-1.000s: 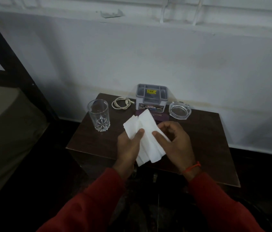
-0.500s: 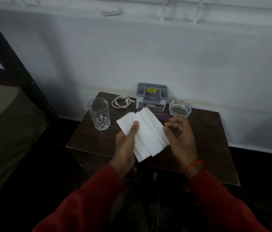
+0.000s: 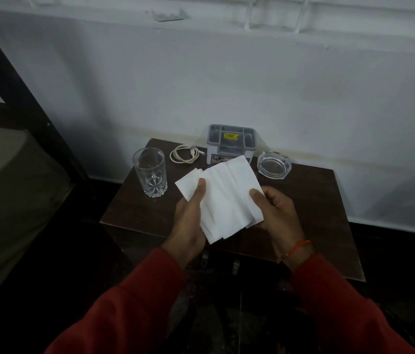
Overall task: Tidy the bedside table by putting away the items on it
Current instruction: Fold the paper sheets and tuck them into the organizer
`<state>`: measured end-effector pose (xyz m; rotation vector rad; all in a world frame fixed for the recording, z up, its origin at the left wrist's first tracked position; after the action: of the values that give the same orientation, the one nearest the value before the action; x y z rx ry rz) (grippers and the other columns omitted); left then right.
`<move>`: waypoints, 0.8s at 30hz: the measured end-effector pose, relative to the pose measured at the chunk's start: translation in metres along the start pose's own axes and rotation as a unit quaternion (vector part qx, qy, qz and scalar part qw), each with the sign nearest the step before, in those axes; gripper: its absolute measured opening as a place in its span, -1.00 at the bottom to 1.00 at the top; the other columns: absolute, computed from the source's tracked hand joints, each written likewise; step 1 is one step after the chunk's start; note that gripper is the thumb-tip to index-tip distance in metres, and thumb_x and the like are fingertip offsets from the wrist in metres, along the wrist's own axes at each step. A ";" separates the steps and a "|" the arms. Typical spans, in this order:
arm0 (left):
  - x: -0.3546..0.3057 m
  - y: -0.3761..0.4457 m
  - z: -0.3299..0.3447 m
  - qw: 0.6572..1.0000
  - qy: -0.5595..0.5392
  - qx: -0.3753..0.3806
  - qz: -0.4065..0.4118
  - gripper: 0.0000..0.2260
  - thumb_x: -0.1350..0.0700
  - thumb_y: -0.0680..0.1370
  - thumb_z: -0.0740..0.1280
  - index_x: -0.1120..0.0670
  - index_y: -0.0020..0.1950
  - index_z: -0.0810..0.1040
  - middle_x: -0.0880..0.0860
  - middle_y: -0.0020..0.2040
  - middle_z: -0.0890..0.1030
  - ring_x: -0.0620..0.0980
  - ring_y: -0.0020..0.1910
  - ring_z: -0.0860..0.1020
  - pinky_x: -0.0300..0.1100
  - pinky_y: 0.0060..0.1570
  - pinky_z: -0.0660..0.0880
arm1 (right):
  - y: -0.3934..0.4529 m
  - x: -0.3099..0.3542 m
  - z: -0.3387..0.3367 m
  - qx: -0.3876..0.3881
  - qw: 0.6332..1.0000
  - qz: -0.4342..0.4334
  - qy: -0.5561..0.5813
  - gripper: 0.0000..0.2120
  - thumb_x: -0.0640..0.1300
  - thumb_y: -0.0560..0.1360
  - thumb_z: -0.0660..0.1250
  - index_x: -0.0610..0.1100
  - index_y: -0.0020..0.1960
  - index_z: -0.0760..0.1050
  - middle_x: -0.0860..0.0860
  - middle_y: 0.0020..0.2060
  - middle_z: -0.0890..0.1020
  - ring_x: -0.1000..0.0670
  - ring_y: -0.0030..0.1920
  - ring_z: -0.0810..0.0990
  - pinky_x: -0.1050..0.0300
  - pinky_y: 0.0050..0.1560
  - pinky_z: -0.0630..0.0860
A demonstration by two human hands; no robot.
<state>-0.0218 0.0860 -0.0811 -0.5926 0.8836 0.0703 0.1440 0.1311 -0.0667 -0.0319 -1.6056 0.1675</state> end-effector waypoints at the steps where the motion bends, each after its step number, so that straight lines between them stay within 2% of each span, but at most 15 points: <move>1: 0.001 -0.001 0.002 0.999 -0.007 0.026 -0.018 -0.69 -0.08 0.56 0.42 0.02 0.25 0.63 0.09 0.14 0.74 0.11 0.10 0.71 0.11 0.04 0.66 | 0.000 0.000 0.000 -0.003 1.000 0.000 0.004 -0.85 -0.15 0.58 0.34 -0.02 -0.12 0.65 0.09 -0.22 0.71 -0.01 -0.12 0.65 -0.15 -0.10 0.62; 3: 0.004 -0.001 0.005 0.998 -0.007 0.066 -0.022 -0.64 0.01 0.54 0.46 0.05 0.31 0.60 0.10 0.18 0.72 0.13 0.16 0.69 0.17 0.12 0.63 | 0.000 0.001 0.002 -0.012 1.000 -0.006 0.003 -0.87 -0.16 0.58 0.35 -0.04 -0.11 0.64 0.05 -0.20 0.70 -0.01 -0.13 0.63 -0.09 -0.12 0.60; 5: 0.007 0.001 0.004 0.998 0.020 0.060 0.006 -0.68 0.16 0.51 0.50 0.07 0.26 0.62 0.09 0.15 0.73 0.09 0.12 0.71 0.13 0.11 0.65 | 0.000 0.003 0.001 -0.034 0.999 -0.017 -0.005 -0.89 -0.15 0.56 0.37 -0.04 -0.13 0.63 0.07 -0.24 0.69 0.06 -0.18 0.62 0.02 -0.17 0.56; 8: 0.011 0.006 -0.004 0.995 0.085 -0.001 0.054 -0.75 0.24 0.47 0.54 0.05 0.12 0.65 0.01 0.00 0.77 -0.06 -0.06 0.74 -0.11 -0.13 0.68 | 0.001 0.007 -0.006 -0.087 0.995 -0.044 -0.008 -0.97 -0.14 0.51 0.44 -0.07 -0.11 0.63 0.04 -0.23 0.68 0.03 -0.18 0.62 0.09 -0.21 0.56; 10: 0.012 0.009 -0.008 0.991 0.106 -0.023 0.074 -0.76 0.25 0.47 0.54 0.02 0.07 0.65 -0.09 -0.13 0.76 -0.16 -0.17 0.72 -0.27 -0.28 0.62 | -0.001 0.012 -0.007 -0.100 0.991 -0.085 -0.028 -0.96 -0.14 0.49 0.46 -0.09 -0.09 0.62 0.01 -0.17 0.69 0.01 -0.14 0.63 0.05 -0.15 0.59; 11: 0.012 0.010 -0.009 0.991 0.107 -0.027 0.077 -0.77 0.26 0.47 0.54 0.02 0.05 0.65 -0.11 -0.16 0.76 -0.18 -0.19 0.72 -0.28 -0.30 0.61 | -0.004 0.015 -0.005 -0.096 0.988 -0.116 -0.046 -0.95 -0.14 0.48 0.47 -0.09 -0.07 0.62 0.01 -0.15 0.69 0.00 -0.12 0.64 0.03 -0.11 0.60; 13: 0.012 0.009 -0.008 0.990 0.110 -0.034 0.084 -0.76 0.29 0.47 0.53 0.03 0.05 0.65 -0.09 -0.14 0.75 -0.15 -0.19 0.72 -0.25 -0.27 0.62 | -0.011 0.022 0.003 -0.068 0.972 -0.197 -0.106 -0.92 -0.16 0.48 0.47 -0.11 -0.04 0.61 0.01 -0.12 0.67 -0.01 -0.08 0.64 -0.01 -0.05 0.61; 15: 0.011 0.004 -0.004 0.990 0.109 -0.043 0.083 -0.75 0.31 0.48 0.50 0.10 0.11 0.64 0.01 -0.04 0.75 -0.04 -0.12 0.73 -0.12 -0.15 0.67 | -0.021 0.026 0.015 -0.020 0.934 -0.286 -0.213 -0.91 -0.11 0.49 0.44 -0.11 -0.03 0.62 0.03 -0.09 0.64 0.00 -0.04 0.60 -0.02 0.01 0.57; 17: 0.010 -0.002 0.001 0.991 0.096 -0.049 0.073 -0.82 0.28 0.55 0.44 0.15 0.15 0.64 0.17 0.06 0.73 0.15 0.03 0.71 0.11 0.07 0.65 | -0.030 0.023 0.027 0.025 0.882 -0.321 -0.344 -0.79 0.08 0.51 0.34 -0.03 -0.02 0.65 0.08 -0.05 0.59 0.01 0.02 0.54 -0.02 0.05 0.50; 18: 0.009 -0.004 0.002 0.994 0.079 -0.053 0.060 -0.83 0.20 0.60 0.40 0.17 0.17 0.64 0.22 0.09 0.72 0.23 0.09 0.69 0.21 0.15 0.61 | -0.032 0.020 0.030 0.031 0.858 -0.321 -0.399 -0.70 0.18 0.50 0.29 0.01 0.00 0.66 0.10 -0.03 0.58 0.02 0.04 0.51 0.00 0.06 0.47; 19: 0.008 -0.007 0.004 0.997 0.052 -0.052 0.039 -0.77 0.08 0.62 0.38 0.19 0.19 0.64 0.25 0.11 0.71 0.27 0.12 0.68 0.26 0.19 0.58 | -0.033 0.018 0.032 0.032 0.841 -0.316 -0.438 -0.63 0.26 0.50 0.24 0.05 0.03 0.67 0.12 -0.01 0.56 0.03 0.06 0.49 0.02 0.07 0.44; 21: 0.005 -0.009 0.006 0.999 0.003 -0.034 -0.011 -0.53 -0.19 0.61 0.31 0.19 0.24 0.64 0.27 0.15 0.70 0.30 0.16 0.66 0.27 0.24 0.55 | -0.034 0.015 0.033 0.038 0.830 -0.303 -0.467 -0.54 0.35 0.49 0.16 0.09 0.08 0.66 0.14 0.02 0.54 0.04 0.09 0.44 0.06 0.10 0.40; 22: 0.003 -0.009 0.007 0.999 -0.005 -0.025 -0.021 -0.46 -0.26 0.58 0.30 0.19 0.24 0.64 0.27 0.15 0.70 0.30 0.16 0.66 0.26 0.24 0.55 | -0.033 0.015 0.033 0.039 0.831 -0.303 -0.465 -0.54 0.36 0.50 0.15 0.10 0.07 0.66 0.15 0.03 0.53 0.04 0.09 0.43 0.06 0.11 0.40; 24: 0.001 -0.008 0.008 0.999 0.019 -0.024 0.010 -0.57 -0.15 0.56 0.40 0.17 0.21 0.66 0.21 0.10 0.73 0.25 0.10 0.70 0.21 0.18 0.60 | -0.032 0.015 0.031 0.035 0.850 -0.299 -0.433 -0.59 0.31 0.52 0.17 0.08 0.04 0.67 0.14 0.02 0.52 0.03 0.10 0.42 0.04 0.15 0.41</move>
<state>-0.0126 0.0834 -0.0743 -0.6321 0.9271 0.0986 0.1147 0.0984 -0.0484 0.6888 -2.4203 -0.2965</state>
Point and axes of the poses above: each hand's wrist, its own y-axis towards the middle knuckle, its own z-axis out of the palm, x = y × z, the point moved 3 cm from there along y, towards the middle knuckle
